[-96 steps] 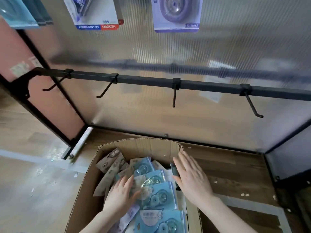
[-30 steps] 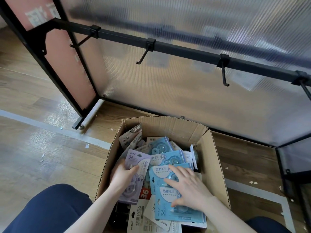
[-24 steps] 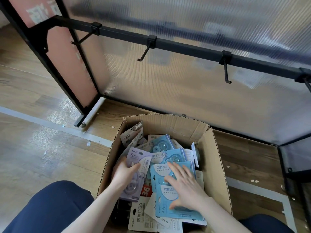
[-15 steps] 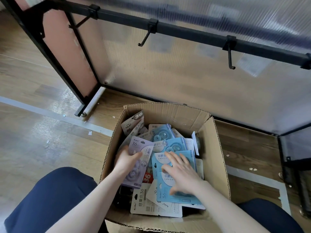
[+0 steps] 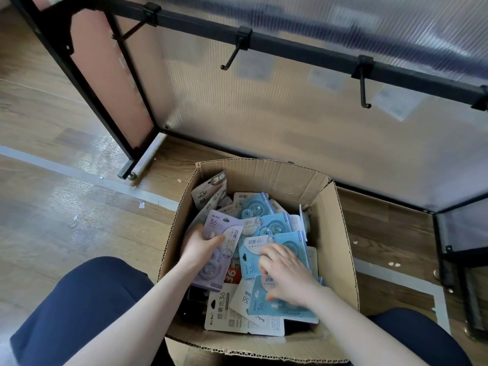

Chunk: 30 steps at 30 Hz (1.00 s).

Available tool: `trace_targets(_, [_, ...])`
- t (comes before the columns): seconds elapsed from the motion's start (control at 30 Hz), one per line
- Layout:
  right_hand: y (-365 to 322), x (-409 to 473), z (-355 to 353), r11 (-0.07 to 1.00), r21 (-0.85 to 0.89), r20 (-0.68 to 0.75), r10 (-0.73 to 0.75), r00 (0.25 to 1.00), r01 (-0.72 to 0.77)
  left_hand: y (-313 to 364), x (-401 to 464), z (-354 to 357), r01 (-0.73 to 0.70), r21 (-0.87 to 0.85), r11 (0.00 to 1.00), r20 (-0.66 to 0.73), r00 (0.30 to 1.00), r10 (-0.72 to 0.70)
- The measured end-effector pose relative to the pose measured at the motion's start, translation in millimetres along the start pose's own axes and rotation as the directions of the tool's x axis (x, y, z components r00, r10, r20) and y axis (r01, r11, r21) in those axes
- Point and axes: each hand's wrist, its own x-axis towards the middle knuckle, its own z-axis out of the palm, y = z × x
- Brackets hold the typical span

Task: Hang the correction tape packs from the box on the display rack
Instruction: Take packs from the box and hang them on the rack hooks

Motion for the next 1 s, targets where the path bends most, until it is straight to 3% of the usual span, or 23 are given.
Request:
trace_targets(0.2, [1.6,-3.5,-9.3,0.979,0.173,-0.004,0.106,0.994,-0.104,5.3,-4.3,-2.1,-0.083,0.007,0.997,-0.010,0.997,0.083])
trace_targets(0.3, [7.9,-4.0,-13.9,0.945,0.259,0.131,0.169,0.977,-0.198,9.2,-9.2,-3.6,-0.112,0.008,0.994,-0.021,0.993,0.113])
trace_targets(0.37, [14.1,-7.5,-16.1,0.960,0.197,0.228,0.151,0.962,-0.198,11.8,-12.1,-4.2,-0.137,0.025,0.990,-0.023,0.990,0.137])
trace_targets(0.43, [18.7,-12.5,-20.1,0.962,0.188,0.238,0.152,0.959,-0.199,15.0,-15.3,-4.9,-0.157,0.032,0.987,-0.017,0.987,0.158])
trace_targets(0.57, [27.3,-17.4,-34.2,0.889,0.391,0.076,0.229,0.970,-0.241,23.9,-18.9,-7.0,-0.206,0.042,0.978,-0.036,0.978,0.207])
trace_targets(0.73, [39.6,-21.3,-70.7,0.637,0.745,-0.101,0.401,0.911,-0.197,56.1,-21.9,-7.8,-0.286,0.048,0.957,-0.092,0.953,0.289])
trace_targets(1.0, [28.4,-37.0,-167.0,0.456,0.890,-0.289,0.585,0.758,-0.013,140.3,-45.8,-23.1,-0.365,0.019,0.931,-0.163,0.917,0.364])
